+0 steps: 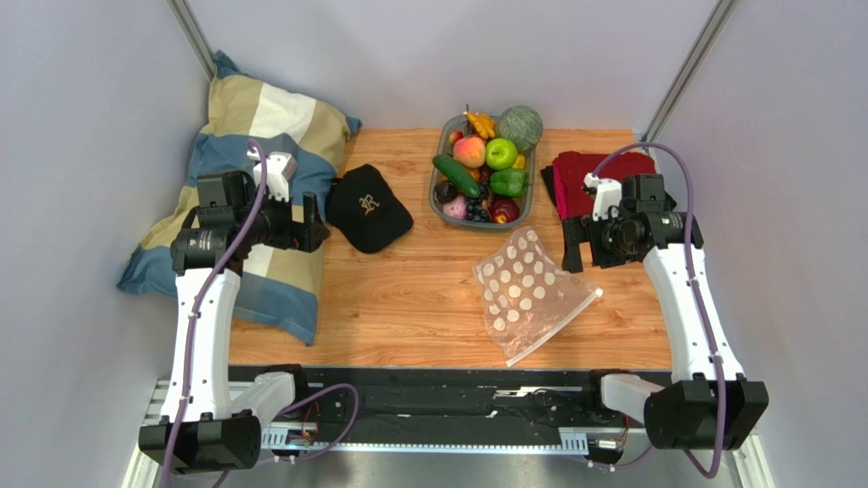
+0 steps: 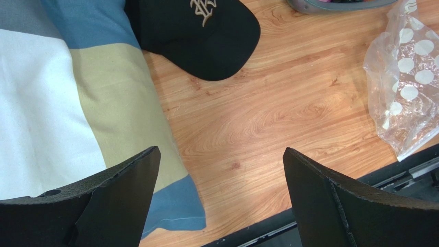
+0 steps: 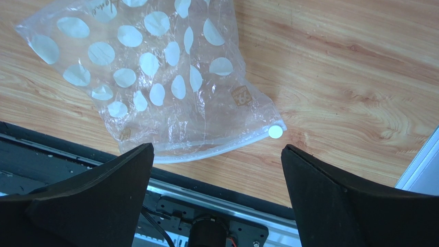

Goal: Place the food in the zip-top bag and seal the zipper
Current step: Pick up the zipper food storage bag at the center of the board.

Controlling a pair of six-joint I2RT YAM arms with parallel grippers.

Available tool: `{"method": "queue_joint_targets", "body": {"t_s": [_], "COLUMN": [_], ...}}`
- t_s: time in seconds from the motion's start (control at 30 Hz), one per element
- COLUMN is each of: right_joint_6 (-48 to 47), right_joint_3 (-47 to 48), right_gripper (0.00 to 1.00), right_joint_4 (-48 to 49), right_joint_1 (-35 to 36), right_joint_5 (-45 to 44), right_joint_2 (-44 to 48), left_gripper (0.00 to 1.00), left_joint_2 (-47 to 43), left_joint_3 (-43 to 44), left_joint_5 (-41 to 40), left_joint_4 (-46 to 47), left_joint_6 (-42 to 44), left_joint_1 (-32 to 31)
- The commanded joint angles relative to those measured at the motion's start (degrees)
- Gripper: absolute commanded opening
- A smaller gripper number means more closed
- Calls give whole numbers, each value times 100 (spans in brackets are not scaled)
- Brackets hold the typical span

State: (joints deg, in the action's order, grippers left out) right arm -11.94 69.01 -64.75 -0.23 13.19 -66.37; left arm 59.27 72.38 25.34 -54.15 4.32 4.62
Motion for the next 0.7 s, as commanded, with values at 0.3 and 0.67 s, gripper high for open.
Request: {"method": "queue_joint_targets", "body": {"t_s": [0.3, 0.67], "right_joint_6": [-791, -1029], "right_joint_3": [7, -125], "right_gripper": [100, 99], "right_joint_4": [-416, -91], "right_joint_1": [-3, -3], "right_joint_5": [-238, -80], "right_joint_2": [-1000, -2168], "left_gripper": [99, 99], "left_joint_2": [-205, -258], "left_joint_3": [110, 4], "left_joint_5": [418, 1376], "left_joint_4": [98, 115], "left_joint_6": [395, 596], "left_joint_1": [12, -23]}}
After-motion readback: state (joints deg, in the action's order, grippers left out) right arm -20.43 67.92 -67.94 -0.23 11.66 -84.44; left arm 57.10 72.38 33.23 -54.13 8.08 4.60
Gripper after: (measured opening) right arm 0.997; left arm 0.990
